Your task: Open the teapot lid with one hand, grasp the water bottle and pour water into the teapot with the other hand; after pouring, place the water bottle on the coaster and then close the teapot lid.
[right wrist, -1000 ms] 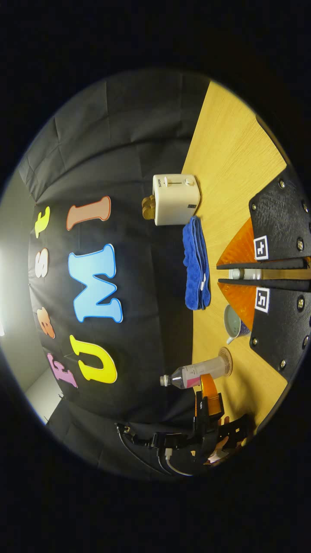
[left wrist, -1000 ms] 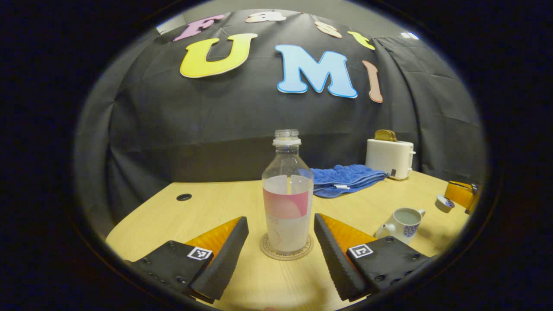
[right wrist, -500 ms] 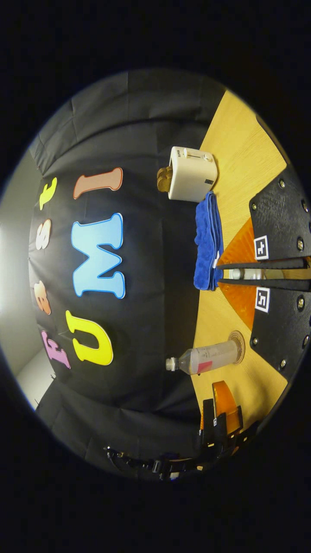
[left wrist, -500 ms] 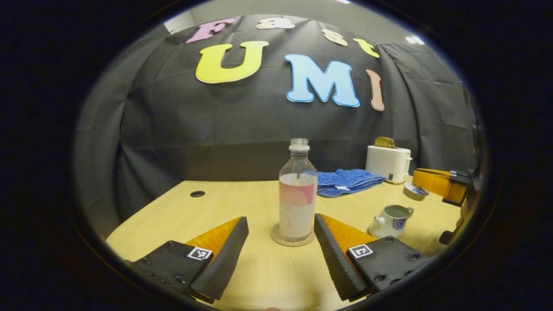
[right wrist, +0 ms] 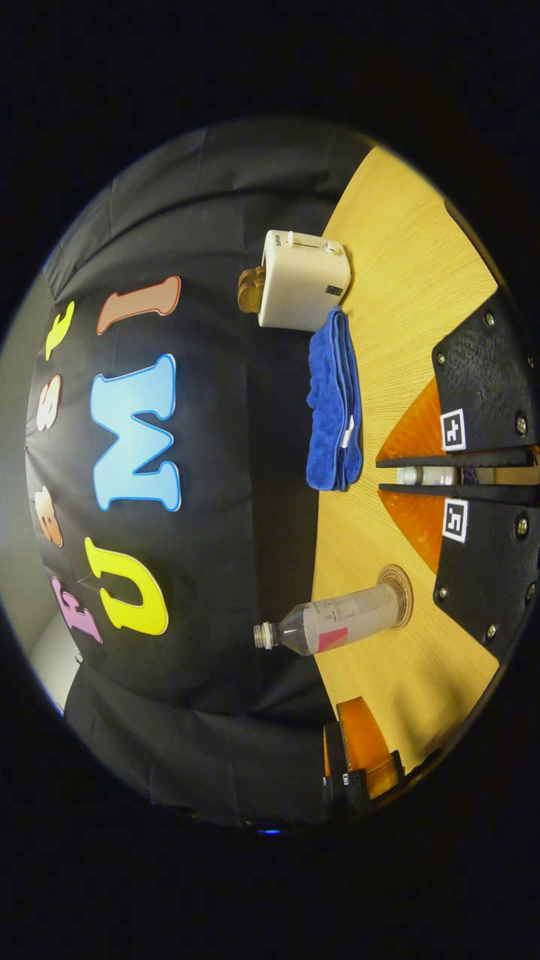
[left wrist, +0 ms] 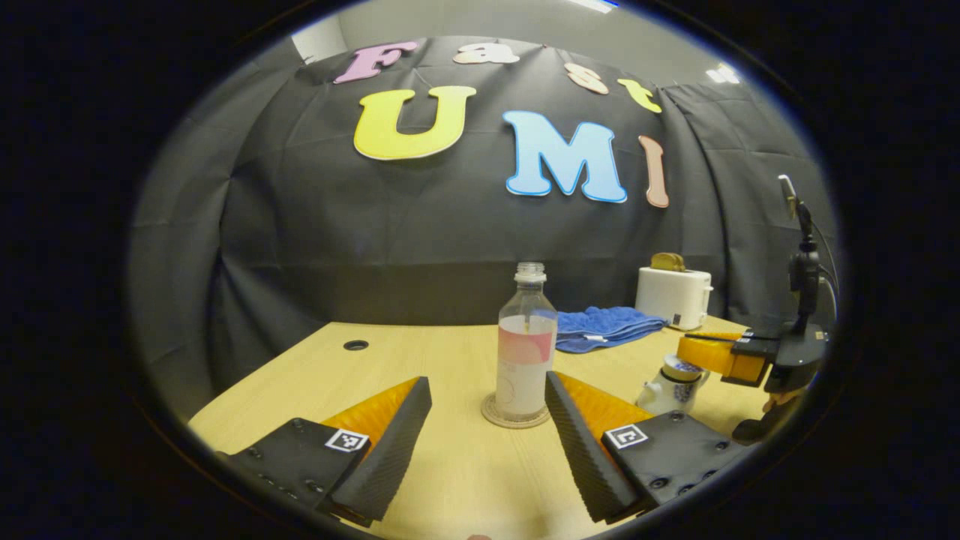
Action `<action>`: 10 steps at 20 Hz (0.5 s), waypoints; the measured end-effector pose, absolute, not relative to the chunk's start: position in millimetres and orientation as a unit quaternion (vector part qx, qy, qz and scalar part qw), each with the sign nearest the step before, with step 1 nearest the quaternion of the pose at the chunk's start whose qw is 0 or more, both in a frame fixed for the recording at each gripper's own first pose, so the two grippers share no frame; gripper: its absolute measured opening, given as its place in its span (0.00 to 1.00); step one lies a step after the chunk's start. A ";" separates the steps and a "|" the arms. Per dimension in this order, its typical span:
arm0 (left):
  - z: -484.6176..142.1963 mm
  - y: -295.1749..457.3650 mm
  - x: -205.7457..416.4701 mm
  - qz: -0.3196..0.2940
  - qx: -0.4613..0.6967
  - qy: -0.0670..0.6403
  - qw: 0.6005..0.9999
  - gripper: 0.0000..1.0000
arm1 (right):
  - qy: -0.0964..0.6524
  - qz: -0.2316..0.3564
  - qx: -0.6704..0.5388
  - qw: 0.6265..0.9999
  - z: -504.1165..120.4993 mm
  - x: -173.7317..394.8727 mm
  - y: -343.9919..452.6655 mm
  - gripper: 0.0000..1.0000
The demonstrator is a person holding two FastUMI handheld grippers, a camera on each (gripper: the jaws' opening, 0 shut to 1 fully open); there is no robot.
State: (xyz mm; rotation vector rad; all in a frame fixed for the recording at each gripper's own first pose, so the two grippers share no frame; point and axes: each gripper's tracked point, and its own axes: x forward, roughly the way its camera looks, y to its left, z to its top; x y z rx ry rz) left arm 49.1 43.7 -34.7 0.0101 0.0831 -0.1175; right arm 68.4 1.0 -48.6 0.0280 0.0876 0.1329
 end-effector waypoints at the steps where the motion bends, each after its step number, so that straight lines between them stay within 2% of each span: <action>1: -35.1 42.7 47.6 -0.059 0.003 0.041 0.997 1.00 | 0.047 0.066 0.013 0.997 -49.8 68.6 0.8 0.09; 10: -30.7 39.2 34.2 -0.051 -0.005 0.035 0.998 1.00 | 0.058 0.064 0.016 0.996 -59.1 68.6 -1.0 0.09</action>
